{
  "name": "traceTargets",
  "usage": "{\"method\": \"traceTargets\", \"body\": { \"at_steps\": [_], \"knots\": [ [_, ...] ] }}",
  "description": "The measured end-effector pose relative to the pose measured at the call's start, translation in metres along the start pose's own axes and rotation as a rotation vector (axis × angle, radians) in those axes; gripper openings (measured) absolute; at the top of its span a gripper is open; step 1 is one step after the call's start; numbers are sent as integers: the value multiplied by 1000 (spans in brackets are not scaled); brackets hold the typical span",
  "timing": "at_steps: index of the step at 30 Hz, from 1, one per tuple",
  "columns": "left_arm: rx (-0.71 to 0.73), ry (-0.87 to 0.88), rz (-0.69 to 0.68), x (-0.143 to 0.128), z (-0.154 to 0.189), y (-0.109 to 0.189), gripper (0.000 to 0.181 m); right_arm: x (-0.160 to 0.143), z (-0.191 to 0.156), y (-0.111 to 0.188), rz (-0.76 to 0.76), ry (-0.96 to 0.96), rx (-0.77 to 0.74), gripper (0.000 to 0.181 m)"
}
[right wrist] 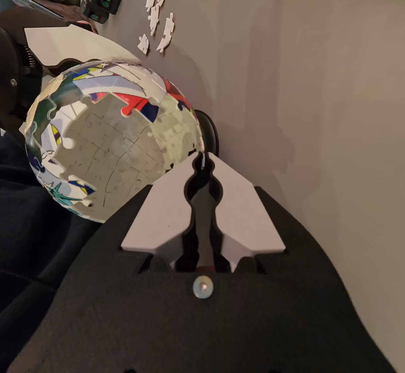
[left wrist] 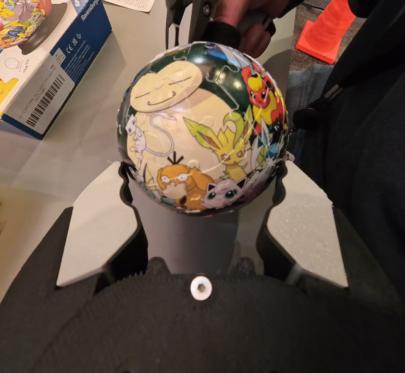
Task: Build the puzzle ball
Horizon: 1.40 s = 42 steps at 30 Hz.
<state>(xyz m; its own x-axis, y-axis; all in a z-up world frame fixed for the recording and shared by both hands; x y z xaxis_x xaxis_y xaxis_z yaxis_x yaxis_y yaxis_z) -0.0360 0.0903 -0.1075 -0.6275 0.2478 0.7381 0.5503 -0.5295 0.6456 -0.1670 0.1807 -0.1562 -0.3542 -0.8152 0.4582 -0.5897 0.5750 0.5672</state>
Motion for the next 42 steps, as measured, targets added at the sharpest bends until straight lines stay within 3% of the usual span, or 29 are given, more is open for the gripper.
{"method": "traceTargets", "body": {
  "at_steps": [12,24,38,42],
  "knots": [
    [-7,-3,15,1,0,1,125,3,-4,-7,-2,41,-27,11],
    [-14,-1,23,2,1,0,125,4,-3,-13,-21,124,-54,4],
    [-14,9,32,2,-1,1,125,6,1,-14,24,46,21,1],
    [-13,9,30,2,-2,1,124,6,4,-13,34,28,31,7]
  ]
}}
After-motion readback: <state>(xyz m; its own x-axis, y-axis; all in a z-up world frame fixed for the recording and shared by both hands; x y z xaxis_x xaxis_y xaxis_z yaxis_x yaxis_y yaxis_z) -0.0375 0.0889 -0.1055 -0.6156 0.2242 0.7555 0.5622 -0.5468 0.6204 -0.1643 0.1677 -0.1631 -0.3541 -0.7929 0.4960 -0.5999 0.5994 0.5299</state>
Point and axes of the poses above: each gripper's, where its closed fingertips meet, y back along the fingers, x out of its top, z = x × y across the jaws, the point moved 7 cm from there along y, back along the fingers, and after that the axes turned 8 degrees about y, right-handed, at the moved point
